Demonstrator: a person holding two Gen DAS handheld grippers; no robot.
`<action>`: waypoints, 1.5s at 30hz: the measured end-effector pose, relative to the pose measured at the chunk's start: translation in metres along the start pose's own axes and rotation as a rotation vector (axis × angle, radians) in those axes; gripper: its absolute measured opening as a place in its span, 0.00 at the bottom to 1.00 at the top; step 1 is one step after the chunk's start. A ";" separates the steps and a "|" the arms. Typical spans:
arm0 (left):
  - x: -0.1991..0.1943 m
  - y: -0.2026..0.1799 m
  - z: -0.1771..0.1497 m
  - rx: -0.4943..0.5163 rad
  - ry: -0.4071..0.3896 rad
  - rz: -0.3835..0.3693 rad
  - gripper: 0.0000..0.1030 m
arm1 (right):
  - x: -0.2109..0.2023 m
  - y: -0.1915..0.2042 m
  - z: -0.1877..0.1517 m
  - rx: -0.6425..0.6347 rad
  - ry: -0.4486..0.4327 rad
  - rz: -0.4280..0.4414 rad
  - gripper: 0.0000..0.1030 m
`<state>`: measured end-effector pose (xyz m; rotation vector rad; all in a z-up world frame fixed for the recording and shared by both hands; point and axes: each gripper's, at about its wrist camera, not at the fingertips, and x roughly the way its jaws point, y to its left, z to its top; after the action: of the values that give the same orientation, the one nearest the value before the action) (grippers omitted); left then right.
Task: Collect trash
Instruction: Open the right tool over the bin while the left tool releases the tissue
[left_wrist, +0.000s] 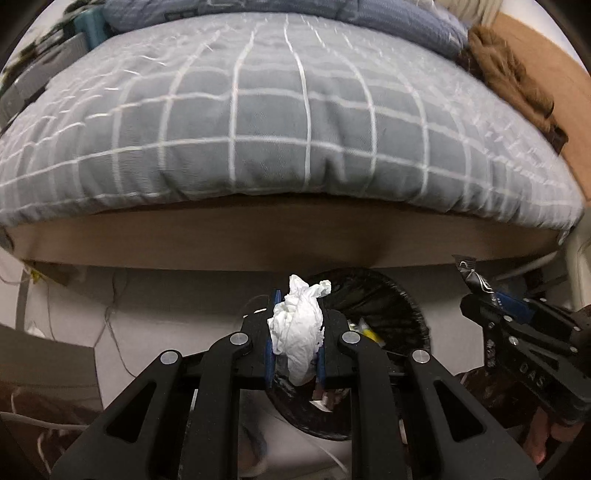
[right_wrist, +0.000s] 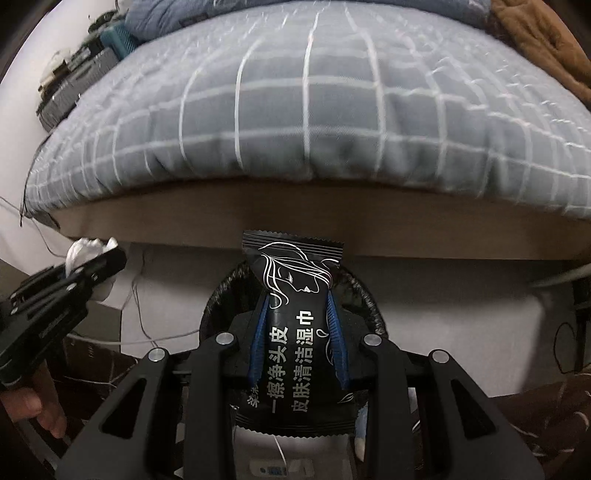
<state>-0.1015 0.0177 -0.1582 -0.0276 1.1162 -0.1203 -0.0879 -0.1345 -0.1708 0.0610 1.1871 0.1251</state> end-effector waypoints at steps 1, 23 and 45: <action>0.005 0.001 0.001 0.004 0.003 0.003 0.15 | 0.006 0.003 0.001 -0.011 0.008 -0.003 0.28; 0.007 -0.008 0.000 -0.021 -0.008 -0.054 0.14 | -0.023 -0.004 0.007 0.011 -0.139 -0.085 0.89; 0.015 -0.088 0.004 0.100 -0.030 -0.077 0.62 | -0.064 -0.079 0.000 0.050 -0.238 -0.256 0.93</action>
<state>-0.0987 -0.0717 -0.1630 0.0162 1.0780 -0.2438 -0.1059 -0.2209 -0.1209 -0.0316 0.9515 -0.1340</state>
